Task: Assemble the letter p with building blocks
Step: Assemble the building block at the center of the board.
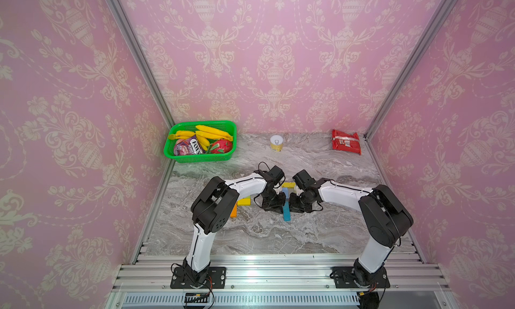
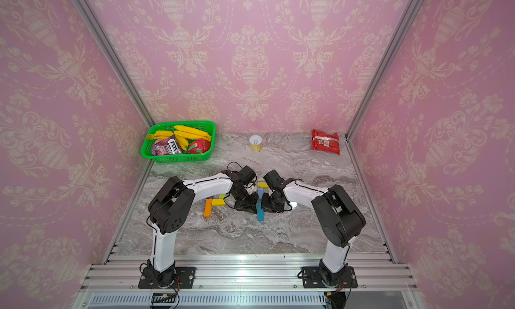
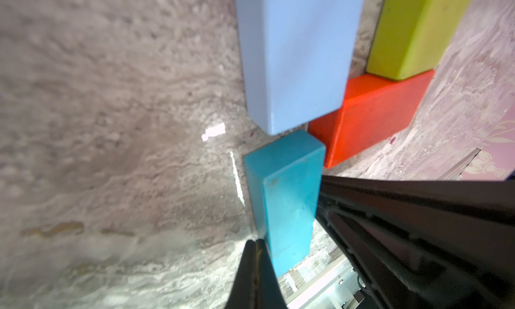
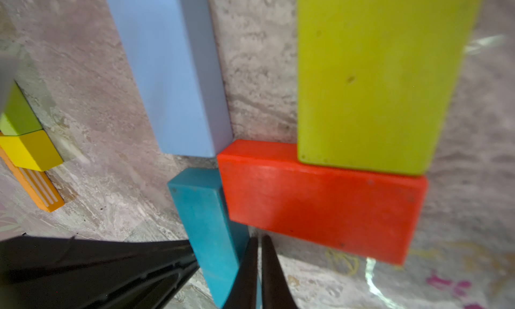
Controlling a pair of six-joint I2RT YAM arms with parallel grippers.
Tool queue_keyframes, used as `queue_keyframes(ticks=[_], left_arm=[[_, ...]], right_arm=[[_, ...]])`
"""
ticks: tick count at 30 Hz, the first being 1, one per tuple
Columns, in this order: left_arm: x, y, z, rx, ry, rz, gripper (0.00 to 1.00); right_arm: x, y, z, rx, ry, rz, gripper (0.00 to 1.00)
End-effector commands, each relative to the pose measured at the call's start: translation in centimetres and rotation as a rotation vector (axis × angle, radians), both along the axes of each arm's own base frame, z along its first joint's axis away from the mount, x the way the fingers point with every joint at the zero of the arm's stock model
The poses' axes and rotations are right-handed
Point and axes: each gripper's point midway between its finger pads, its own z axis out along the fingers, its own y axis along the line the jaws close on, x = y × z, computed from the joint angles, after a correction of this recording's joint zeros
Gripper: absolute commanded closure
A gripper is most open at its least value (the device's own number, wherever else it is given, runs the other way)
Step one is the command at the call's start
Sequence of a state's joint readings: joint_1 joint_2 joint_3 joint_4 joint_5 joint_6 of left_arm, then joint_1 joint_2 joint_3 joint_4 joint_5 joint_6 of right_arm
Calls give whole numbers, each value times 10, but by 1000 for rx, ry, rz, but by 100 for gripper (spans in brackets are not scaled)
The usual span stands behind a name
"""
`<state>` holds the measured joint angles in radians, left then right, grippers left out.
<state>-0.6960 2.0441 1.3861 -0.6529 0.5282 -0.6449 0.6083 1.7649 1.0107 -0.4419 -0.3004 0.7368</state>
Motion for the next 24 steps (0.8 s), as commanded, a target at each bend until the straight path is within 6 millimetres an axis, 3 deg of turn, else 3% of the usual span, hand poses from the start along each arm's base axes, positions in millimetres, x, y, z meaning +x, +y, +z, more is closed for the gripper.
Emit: queue_keyframes(ticks=[1,13,24], left_arm=[[1,6,5,4,-30,-4,100],[-16,18,10,6,-35,-8,100],[-29,11,4,-18,-18,-24,100]], right_arm=[[0,-5,4,-31,-9,1,90],[-20,-18,13,-19,-14,-22,90],[-37,-7,0,93,9,-46,90]])
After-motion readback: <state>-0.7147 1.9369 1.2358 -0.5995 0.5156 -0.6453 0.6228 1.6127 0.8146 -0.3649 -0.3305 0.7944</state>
